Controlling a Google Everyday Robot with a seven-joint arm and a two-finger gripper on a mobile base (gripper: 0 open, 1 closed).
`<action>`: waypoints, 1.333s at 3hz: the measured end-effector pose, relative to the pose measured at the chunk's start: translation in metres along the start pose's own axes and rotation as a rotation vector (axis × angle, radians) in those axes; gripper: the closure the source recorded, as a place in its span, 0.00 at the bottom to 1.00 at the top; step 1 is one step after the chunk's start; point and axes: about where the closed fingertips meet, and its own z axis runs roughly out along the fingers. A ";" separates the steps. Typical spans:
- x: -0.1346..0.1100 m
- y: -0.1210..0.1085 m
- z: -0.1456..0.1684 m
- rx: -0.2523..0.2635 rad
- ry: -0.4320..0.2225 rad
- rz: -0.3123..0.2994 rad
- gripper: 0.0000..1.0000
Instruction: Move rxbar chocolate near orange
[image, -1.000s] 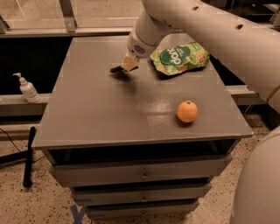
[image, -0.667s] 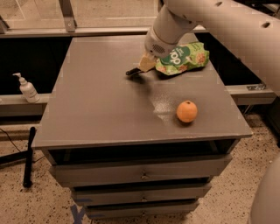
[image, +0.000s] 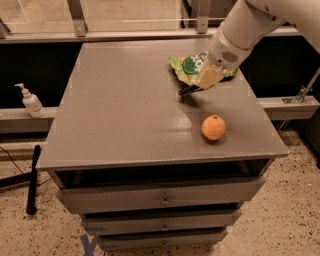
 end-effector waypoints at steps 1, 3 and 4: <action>0.035 0.012 -0.017 -0.041 0.044 -0.002 1.00; 0.086 0.037 -0.031 -0.140 0.129 -0.015 1.00; 0.102 0.045 -0.035 -0.174 0.164 -0.027 0.82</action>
Offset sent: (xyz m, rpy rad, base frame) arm -0.0708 -0.0958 -0.0103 -0.1158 0.1797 0.0298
